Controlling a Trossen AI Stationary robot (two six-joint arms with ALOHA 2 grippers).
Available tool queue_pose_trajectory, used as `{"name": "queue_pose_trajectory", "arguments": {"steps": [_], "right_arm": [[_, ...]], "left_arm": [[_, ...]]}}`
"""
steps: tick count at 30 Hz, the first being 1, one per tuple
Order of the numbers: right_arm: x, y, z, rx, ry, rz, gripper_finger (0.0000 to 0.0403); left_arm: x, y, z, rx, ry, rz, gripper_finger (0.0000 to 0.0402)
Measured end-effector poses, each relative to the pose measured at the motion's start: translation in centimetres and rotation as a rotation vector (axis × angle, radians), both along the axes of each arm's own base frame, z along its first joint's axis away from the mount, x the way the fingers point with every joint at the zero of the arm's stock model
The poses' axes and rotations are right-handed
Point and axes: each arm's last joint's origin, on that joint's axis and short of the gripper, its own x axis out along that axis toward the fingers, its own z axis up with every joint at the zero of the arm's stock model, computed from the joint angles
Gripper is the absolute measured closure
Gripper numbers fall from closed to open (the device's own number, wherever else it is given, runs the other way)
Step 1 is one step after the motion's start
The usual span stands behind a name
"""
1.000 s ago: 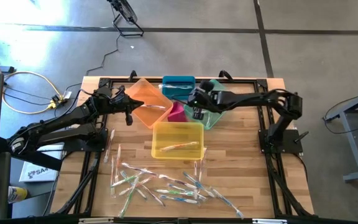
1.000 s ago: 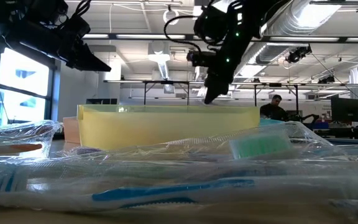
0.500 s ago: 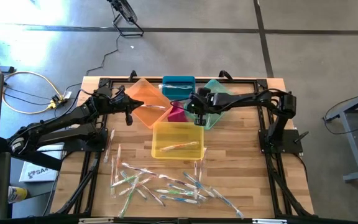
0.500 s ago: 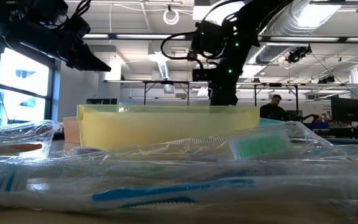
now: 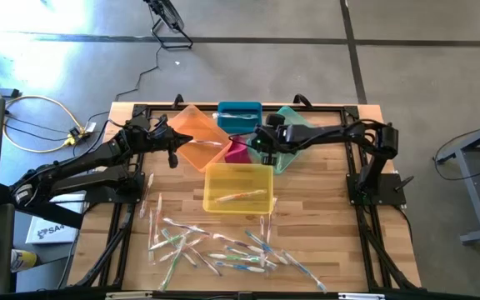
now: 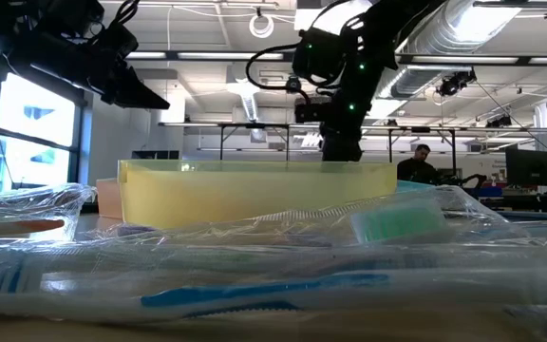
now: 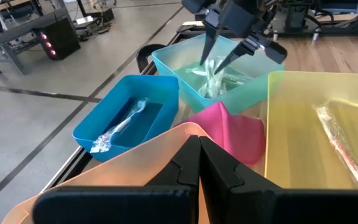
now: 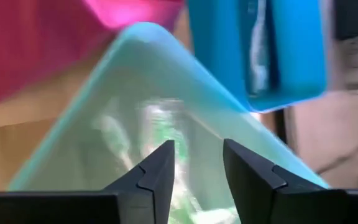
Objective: Pick & Place Toothbrushes
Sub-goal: Put the blue toothbrush into the blue bin
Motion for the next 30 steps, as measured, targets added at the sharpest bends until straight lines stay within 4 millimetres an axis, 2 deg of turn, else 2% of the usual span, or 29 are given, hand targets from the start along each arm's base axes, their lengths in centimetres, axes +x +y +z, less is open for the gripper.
{"name": "queue_pose_trajectory", "arguments": {"steps": [7,23,30], "right_arm": [[0.2,1.6,1.3,-0.011,-0.009,-0.004,0.0274],[-1.3,9.2,7.3,0.166,-0.391,-0.132,0.0325],[-1.7,11.9,8.0,0.311,-0.526,-0.237,0.0328]], "left_arm": [[0.0,0.0,0.0,0.0,0.0,0.0,0.0402],[0.0,0.0,0.0,0.001,-0.002,0.0,0.0402],[0.0,0.0,0.0,0.001,-0.001,0.0,0.0402]]}}
